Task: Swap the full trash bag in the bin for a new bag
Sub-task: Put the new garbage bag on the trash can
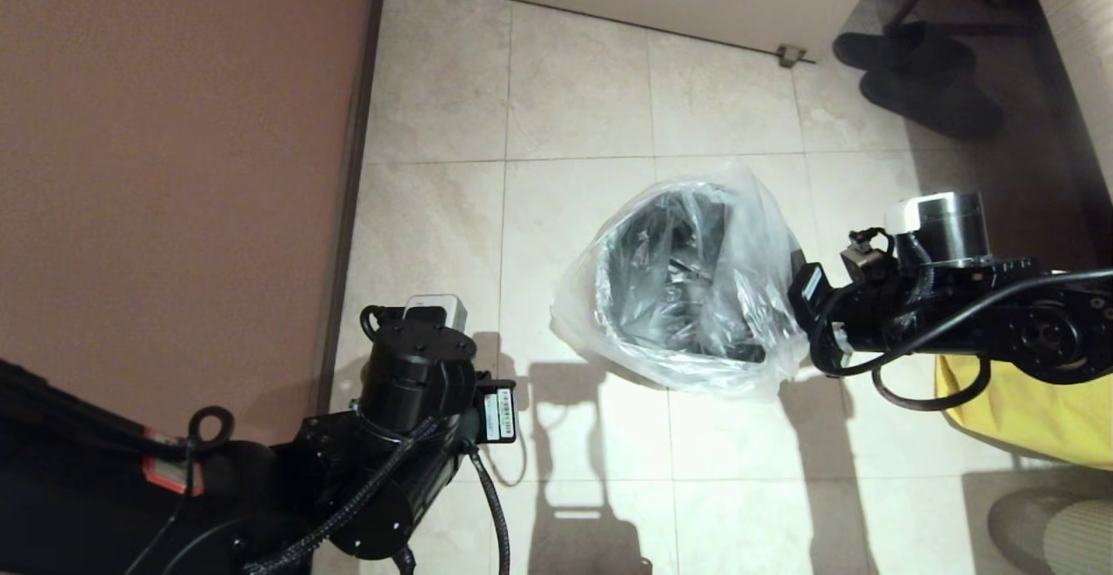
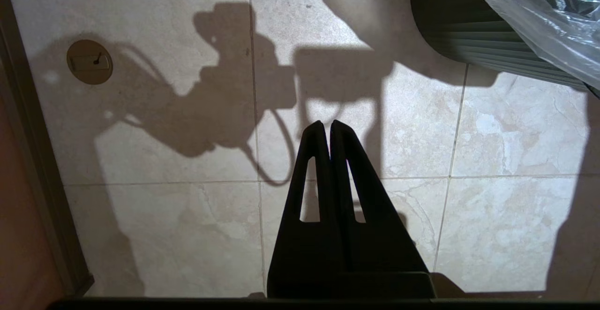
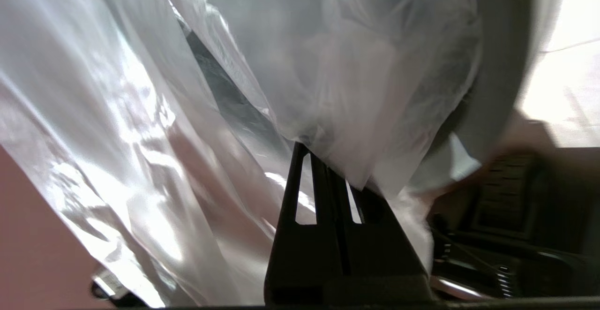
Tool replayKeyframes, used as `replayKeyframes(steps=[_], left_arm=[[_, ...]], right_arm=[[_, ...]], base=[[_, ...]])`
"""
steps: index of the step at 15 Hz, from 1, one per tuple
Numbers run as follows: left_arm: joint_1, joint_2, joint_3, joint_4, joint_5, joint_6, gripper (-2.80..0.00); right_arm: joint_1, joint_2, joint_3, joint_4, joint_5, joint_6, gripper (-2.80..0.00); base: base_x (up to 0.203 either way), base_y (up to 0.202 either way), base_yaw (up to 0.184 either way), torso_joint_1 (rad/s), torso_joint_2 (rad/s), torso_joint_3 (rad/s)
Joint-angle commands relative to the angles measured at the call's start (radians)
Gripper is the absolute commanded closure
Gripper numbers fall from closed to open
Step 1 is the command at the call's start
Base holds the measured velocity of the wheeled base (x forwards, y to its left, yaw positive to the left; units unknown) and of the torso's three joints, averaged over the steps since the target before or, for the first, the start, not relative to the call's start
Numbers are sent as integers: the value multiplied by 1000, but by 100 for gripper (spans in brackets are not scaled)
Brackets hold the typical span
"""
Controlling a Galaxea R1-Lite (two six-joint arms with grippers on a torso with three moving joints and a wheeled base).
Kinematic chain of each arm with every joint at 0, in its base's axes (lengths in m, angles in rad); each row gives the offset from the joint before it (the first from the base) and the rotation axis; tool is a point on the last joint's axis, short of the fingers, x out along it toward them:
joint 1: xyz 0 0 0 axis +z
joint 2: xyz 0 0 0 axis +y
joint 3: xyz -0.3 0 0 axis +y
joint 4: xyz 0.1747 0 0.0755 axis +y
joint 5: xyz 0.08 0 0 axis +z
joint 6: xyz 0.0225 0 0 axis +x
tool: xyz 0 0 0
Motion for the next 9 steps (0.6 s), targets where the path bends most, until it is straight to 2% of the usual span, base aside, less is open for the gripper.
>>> replayKeyframes(steps=[1,2,6,9], left_arm=[[-5,-1,-2,-5,9,-1,0],[-7,-1,-4,-6,13,-1,0],[-7,-1,-4,-6,15,0,0],[-7,-3,-4,-6,15,0,0]], right_arm=[[5,-46,4,29,-52,-24,0],[5,-43,5,38,-77,-43,-280],[3,-58,12,41,-68,-47,-280],[-3,-154,23,81,-61,-47,-280]], base=[[0,0,0,0,0,0],[0,0,0,0,0,0],[0,0,0,0,0,0],[0,0,0,0,0,0]])
